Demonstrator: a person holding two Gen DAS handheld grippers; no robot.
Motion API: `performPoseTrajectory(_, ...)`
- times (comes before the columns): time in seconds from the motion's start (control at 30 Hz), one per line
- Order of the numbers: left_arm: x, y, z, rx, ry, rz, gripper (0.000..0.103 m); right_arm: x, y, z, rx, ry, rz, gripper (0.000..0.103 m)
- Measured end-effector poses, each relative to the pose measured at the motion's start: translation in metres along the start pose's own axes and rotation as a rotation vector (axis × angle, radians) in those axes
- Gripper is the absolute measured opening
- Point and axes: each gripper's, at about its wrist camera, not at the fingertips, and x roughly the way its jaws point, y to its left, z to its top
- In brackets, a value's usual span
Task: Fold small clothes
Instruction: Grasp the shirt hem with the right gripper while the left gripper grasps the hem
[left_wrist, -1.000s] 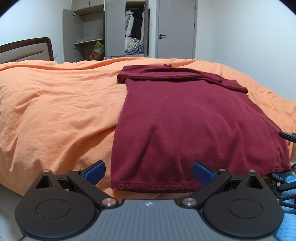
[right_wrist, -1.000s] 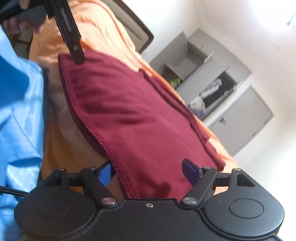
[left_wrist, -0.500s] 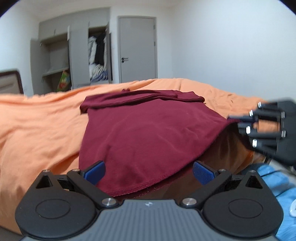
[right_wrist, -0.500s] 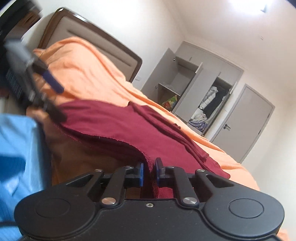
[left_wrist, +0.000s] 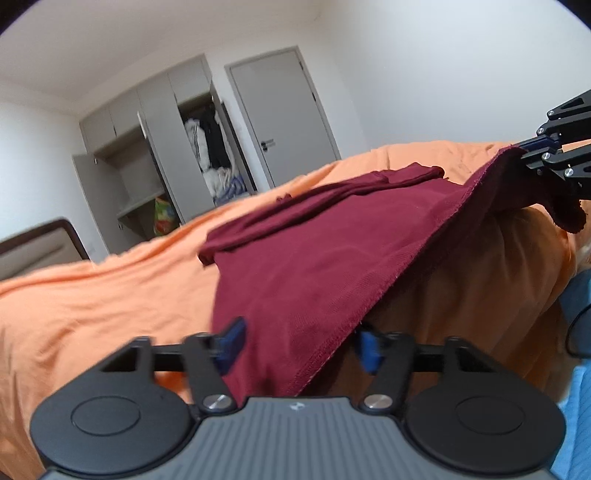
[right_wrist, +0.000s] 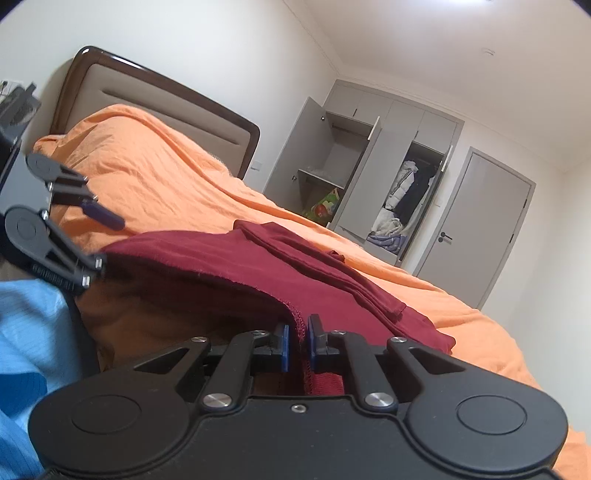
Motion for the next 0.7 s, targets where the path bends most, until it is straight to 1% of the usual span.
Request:
performPoseTrajectory(0.03, -0.001, 0.000, -0.001, 0.012, -0.009, 0.008, 0.051, -0.001, 0.002, -0.001, -0.009, 0.002, 0.000, 0.010)
performPoseTrajectory(0.1, -0.004, 0.000, -0.003, 0.026, -0.025, 0.027, 0.051, 0.000, 0.005, -0.002, -0.021, 0.007, 0.000, 0.010)
performPoseTrajectory(0.17, -0.004, 0.000, -0.006, 0.041, -0.026, 0.032, 0.053, 0.001, 0.007, -0.003, -0.020, 0.012, 0.002, 0.010)
performPoseTrajectory(0.23, -0.002, -0.002, -0.011, 0.052, -0.016, 0.045, 0.060, 0.000, 0.007, -0.003, -0.014, 0.013, 0.003, 0.010)
performPoseTrajectory(0.43, 0.007, -0.006, -0.026, 0.065, 0.056, 0.030, 0.064, 0.001, 0.001, 0.001, 0.002, -0.001, -0.006, 0.010)
performPoseTrajectory(0.5, 0.011, -0.009, -0.029, 0.075, 0.070, 0.026, 0.064, 0.002, 0.000, 0.003, 0.002, -0.011, -0.015, 0.010)
performPoseTrajectory(0.57, 0.015, -0.011, -0.031, 0.094, 0.069, 0.040, 0.066, 0.003, -0.003, 0.008, 0.012, -0.015, -0.013, 0.010)
performPoseTrajectory(0.67, 0.020, -0.013, -0.031, 0.111, 0.050, 0.079, 0.076, 0.004, -0.006, 0.012, 0.024, -0.018, -0.006, 0.010)
performPoseTrajectory(0.7, 0.021, -0.014, -0.032, 0.117, 0.042, 0.095, 0.086, 0.005, -0.006, 0.013, 0.027, -0.017, -0.004, 0.010)
